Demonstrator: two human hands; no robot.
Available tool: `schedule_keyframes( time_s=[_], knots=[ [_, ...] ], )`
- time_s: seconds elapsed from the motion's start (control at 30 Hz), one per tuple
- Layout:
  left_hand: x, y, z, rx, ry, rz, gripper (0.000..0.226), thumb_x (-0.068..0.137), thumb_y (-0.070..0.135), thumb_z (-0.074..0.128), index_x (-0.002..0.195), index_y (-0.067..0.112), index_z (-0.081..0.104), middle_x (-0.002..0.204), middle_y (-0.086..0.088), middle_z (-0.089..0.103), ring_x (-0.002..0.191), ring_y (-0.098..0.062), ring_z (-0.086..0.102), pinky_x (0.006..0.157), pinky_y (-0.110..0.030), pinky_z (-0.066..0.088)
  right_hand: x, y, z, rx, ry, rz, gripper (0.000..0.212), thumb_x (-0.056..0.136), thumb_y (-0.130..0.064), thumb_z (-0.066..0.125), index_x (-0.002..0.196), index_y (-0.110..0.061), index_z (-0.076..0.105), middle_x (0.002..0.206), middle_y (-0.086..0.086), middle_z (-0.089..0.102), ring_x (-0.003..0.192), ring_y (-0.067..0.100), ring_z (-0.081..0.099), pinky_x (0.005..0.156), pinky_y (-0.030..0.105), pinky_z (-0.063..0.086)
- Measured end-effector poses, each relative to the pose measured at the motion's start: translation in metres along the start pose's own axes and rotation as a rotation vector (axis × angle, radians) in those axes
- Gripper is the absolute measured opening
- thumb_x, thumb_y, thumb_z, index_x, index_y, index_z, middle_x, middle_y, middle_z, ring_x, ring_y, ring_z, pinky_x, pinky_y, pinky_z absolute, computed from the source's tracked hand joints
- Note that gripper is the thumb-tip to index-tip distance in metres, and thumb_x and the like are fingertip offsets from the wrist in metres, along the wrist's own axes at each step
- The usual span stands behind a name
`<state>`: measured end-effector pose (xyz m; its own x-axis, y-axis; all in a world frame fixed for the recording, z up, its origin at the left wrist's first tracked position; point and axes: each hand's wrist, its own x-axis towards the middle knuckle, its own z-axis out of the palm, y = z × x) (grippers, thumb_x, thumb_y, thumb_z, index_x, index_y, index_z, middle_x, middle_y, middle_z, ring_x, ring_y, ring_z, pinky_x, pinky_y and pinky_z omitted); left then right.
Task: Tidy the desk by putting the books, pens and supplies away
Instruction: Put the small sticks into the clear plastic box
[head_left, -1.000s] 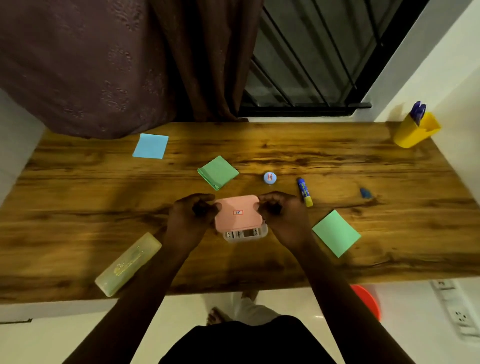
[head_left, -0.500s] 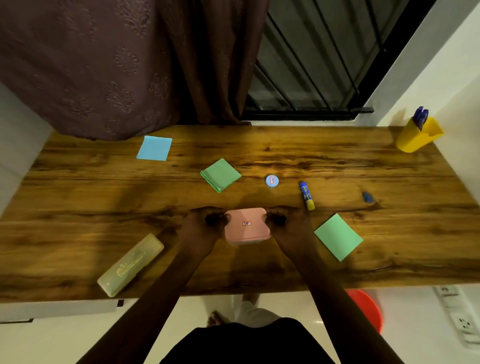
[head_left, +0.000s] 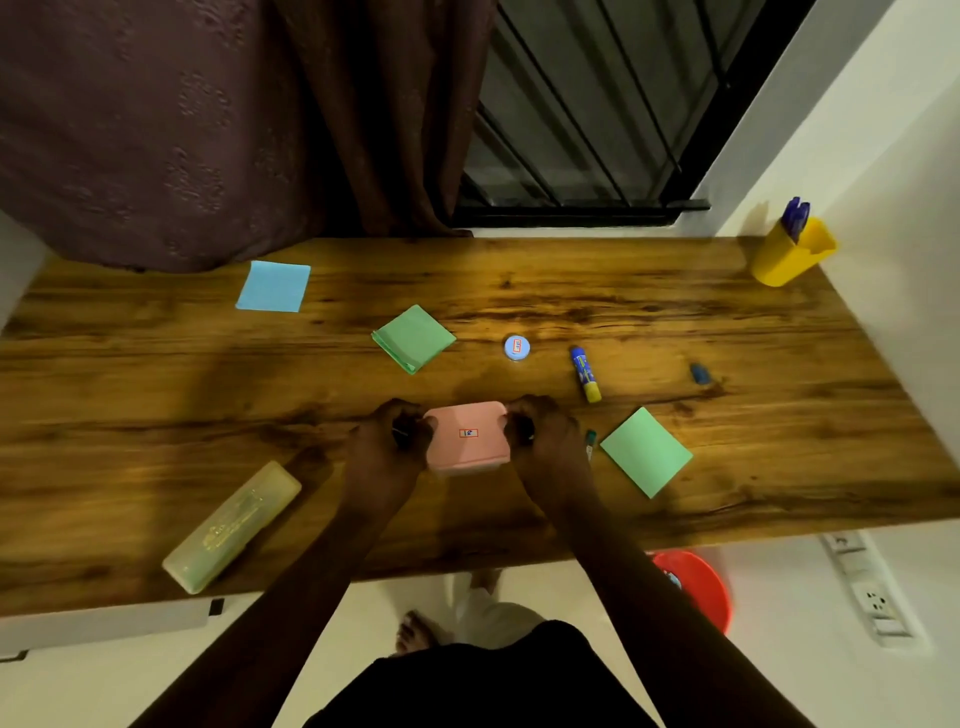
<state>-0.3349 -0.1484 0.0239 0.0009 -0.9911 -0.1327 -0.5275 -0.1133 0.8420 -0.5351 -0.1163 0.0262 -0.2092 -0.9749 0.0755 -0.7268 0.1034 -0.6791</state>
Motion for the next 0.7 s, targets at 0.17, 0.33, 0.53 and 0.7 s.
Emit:
schedule_keyframes(
  time_s=[0.17,0.33,0.53,0.7],
  knots=[
    [-0.005,0.000,0.004,0.111,0.015,0.125,0.024,0.102,0.035,0.056,0.116,0.016,0.059,0.108,0.000,0.068,0.089,-0.014,0.065,0.068,-0.017,0.050,-0.009,-0.002,0.008,0.024,0.006,0.026,0.024,0.105,-0.025,0.051,0.126,-0.016,0.061,0.135,0.008,0.062,0.121,0.027,0.060,0.097,0.037,0.052],
    [-0.008,0.001,0.006,0.083,0.038,0.141,0.021,0.103,0.033,0.055,0.114,0.015,0.058,0.111,-0.004,0.070,0.096,-0.020,0.067,0.076,-0.031,0.057,-0.008,-0.003,0.004,0.051,0.000,0.027,0.023,0.104,-0.026,0.055,0.123,-0.015,0.062,0.125,0.009,0.067,0.113,0.027,0.065,0.091,0.042,0.058],
    [-0.012,0.004,0.006,0.004,0.044,0.093,0.019,0.101,0.027,0.058,0.116,0.016,0.059,0.114,-0.006,0.069,0.100,-0.024,0.069,0.079,-0.045,0.063,-0.006,-0.004,0.000,-0.004,-0.007,0.021,0.023,0.103,-0.024,0.055,0.122,-0.015,0.065,0.119,0.008,0.072,0.106,0.026,0.069,0.088,0.035,0.058],
    [-0.022,0.011,-0.001,-0.082,0.178,0.017,0.031,0.099,0.023,0.063,0.128,0.012,0.058,0.107,-0.004,0.067,0.094,-0.021,0.066,0.076,-0.017,0.050,-0.015,0.000,-0.005,-0.001,0.062,0.032,0.040,0.103,-0.042,0.051,0.139,-0.024,0.054,0.133,0.004,0.061,0.115,0.024,0.063,0.092,0.043,0.057]
  ],
)
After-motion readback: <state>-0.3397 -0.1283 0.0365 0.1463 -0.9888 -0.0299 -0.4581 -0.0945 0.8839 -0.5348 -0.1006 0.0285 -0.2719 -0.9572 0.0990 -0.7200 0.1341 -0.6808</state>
